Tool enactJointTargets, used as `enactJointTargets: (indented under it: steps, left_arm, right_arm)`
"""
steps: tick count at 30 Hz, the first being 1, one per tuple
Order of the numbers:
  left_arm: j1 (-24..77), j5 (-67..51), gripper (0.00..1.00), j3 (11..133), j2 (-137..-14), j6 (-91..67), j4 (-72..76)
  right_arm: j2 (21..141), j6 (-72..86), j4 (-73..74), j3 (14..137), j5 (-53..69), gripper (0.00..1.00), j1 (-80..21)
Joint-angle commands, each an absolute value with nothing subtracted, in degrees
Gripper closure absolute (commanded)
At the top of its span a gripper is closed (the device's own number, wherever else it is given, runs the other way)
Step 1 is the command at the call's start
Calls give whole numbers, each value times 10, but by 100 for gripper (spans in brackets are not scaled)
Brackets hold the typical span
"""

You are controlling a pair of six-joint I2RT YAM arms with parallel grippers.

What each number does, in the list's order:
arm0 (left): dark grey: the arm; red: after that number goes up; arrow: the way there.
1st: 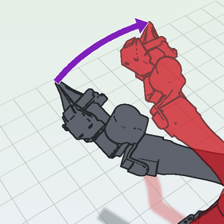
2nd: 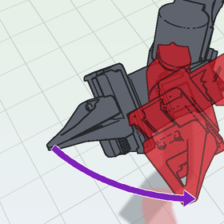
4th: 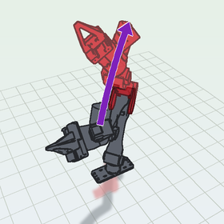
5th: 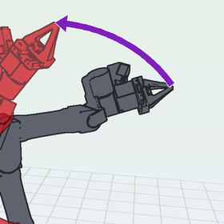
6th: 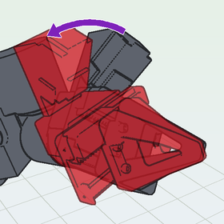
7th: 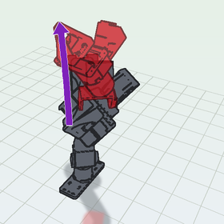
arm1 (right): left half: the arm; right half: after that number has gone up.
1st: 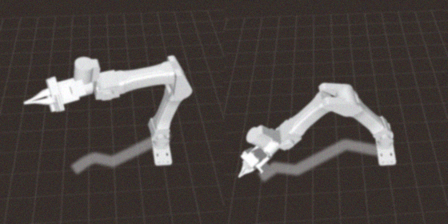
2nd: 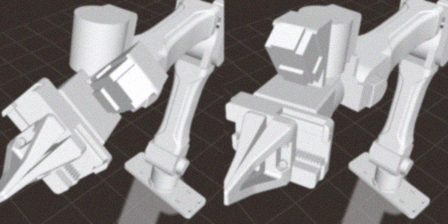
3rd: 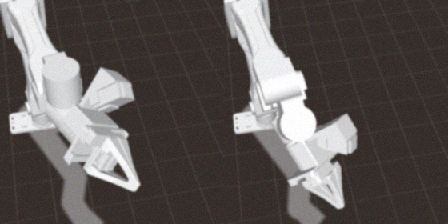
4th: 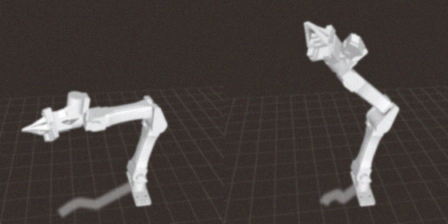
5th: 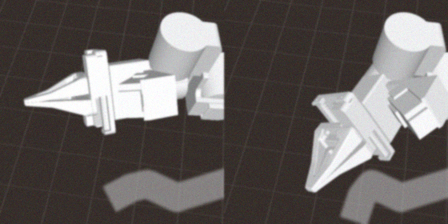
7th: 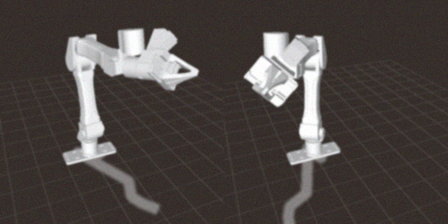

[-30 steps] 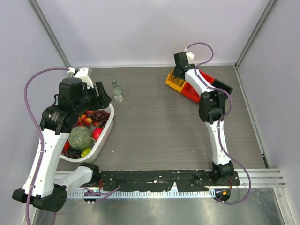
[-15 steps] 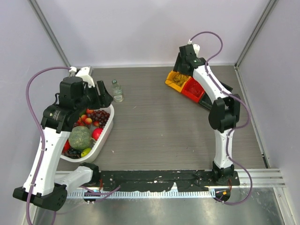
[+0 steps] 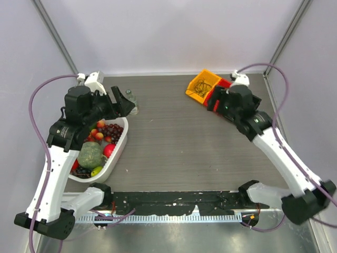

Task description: Untangle the cables

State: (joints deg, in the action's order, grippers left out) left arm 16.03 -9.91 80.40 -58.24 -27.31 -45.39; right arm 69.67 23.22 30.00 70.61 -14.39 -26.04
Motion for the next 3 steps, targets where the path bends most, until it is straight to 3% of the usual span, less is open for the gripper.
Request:
enactJointTargets:
  steps: [1, 3]
  left_arm:
    - [158, -109, 17, 779, -531, -325, -339]
    - [158, -102, 1, 768, -511, -330, -293]
  right_arm:
    - [544, 234, 227, 633, -156, 21, -262]
    - [498, 247, 219, 638, -172, 20, -262]
